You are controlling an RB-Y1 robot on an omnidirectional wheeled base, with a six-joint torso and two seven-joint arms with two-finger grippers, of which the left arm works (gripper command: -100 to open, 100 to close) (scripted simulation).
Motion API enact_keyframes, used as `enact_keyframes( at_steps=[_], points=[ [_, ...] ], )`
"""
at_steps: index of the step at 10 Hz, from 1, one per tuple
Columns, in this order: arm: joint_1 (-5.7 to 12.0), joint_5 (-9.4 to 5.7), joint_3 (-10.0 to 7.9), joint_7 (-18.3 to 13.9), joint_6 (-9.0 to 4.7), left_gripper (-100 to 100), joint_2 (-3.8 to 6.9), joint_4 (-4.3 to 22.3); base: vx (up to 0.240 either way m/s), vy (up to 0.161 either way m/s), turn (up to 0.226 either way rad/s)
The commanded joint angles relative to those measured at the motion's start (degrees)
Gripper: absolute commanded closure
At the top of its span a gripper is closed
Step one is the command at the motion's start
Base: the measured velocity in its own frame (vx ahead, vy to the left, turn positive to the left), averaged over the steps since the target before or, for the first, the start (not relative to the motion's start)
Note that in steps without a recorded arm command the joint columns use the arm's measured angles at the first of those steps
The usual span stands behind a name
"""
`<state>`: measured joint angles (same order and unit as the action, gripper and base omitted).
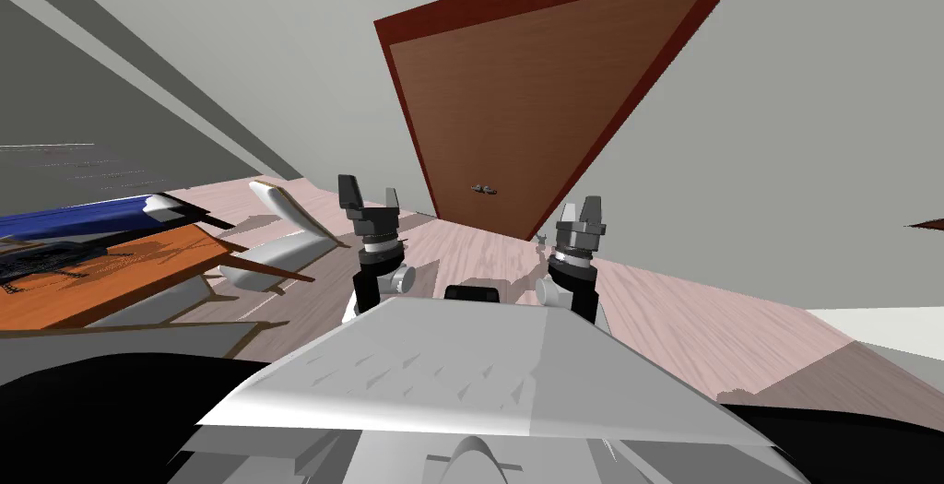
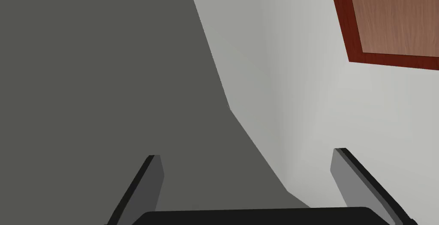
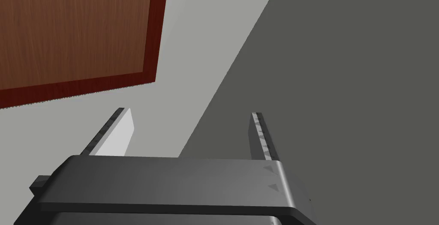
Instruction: Pull the door open
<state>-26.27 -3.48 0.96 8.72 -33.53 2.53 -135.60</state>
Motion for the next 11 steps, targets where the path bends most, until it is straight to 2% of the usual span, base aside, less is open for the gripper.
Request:
enact_keyframes(
  at_steps=[1, 5, 11],
  points=[
    [0.18, -0.22, -0.05, -0.5, -0.54, -100, 0.46, 1.7, 0.069, -0.013, -0.078],
    [0.74, -0.93, -0.21, -2.1, -2.25, -100, 1.85, 7.3, 0.168, -0.04, -0.079],
    [1.56, -1.98, -0.45, -4.4, -4.77, -100, 3.83, 15.4, 0.105, -0.026, -0.071]
  ],
)
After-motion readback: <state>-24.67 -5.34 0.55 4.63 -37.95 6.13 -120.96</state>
